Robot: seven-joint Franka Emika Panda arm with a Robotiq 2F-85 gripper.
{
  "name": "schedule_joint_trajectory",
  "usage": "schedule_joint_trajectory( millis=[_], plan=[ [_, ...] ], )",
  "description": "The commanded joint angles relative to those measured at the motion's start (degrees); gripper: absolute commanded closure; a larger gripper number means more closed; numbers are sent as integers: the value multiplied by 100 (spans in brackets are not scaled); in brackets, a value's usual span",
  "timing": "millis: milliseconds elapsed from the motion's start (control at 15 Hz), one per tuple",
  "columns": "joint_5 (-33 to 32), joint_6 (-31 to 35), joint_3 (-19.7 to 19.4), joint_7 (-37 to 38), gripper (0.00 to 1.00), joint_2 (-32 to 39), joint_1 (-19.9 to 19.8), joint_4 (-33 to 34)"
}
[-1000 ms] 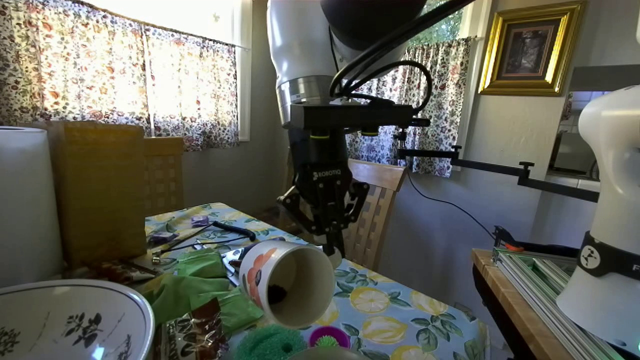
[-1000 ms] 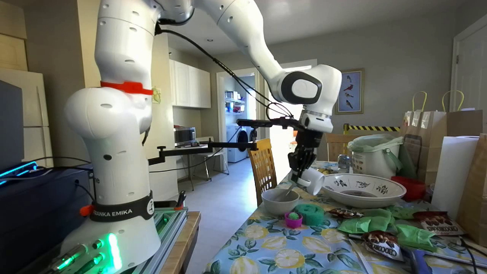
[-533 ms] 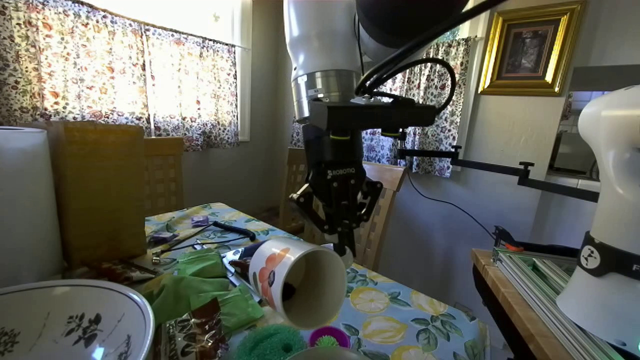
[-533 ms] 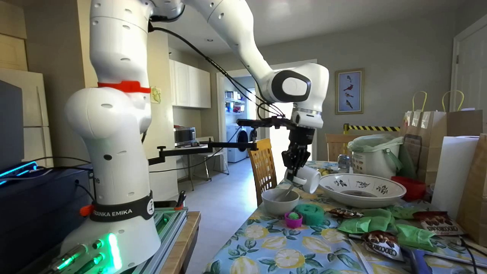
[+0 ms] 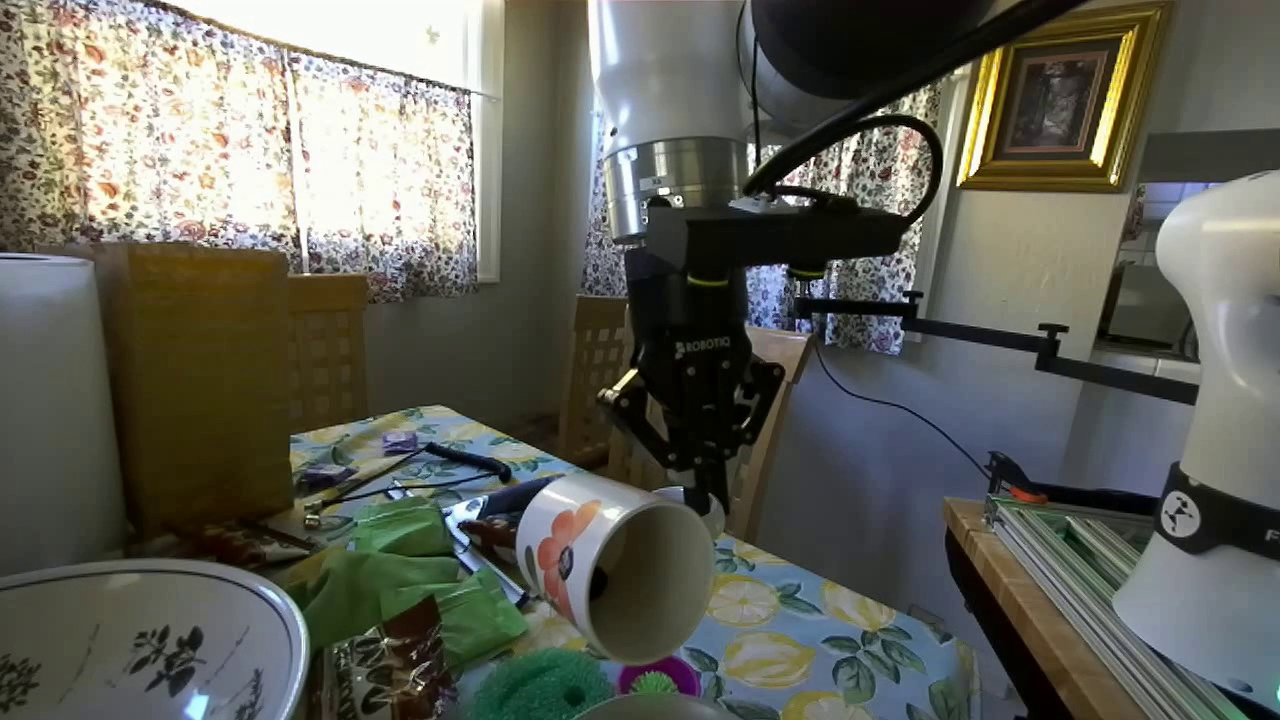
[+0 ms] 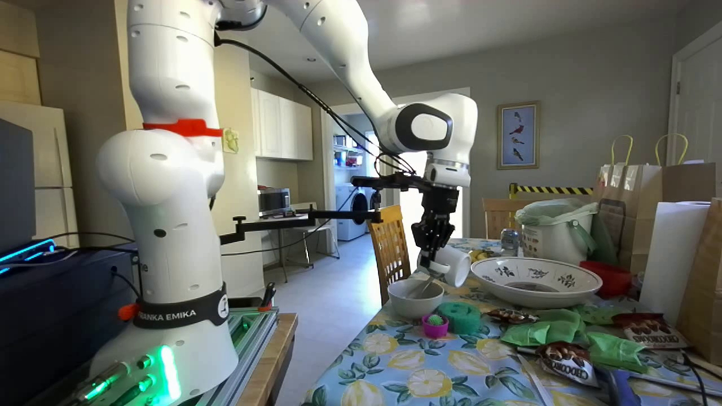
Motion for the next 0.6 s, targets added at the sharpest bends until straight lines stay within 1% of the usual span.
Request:
schedule_joint_trajectory(
  millis=[0, 333, 533],
  plan=[
    [-3, -8, 49, 0, 97, -1, -51, 2],
    [-555, -301, 89, 433, 97, -12, 22, 106],
    [-918, -375, 136, 837, 97, -89, 51, 105]
  ],
)
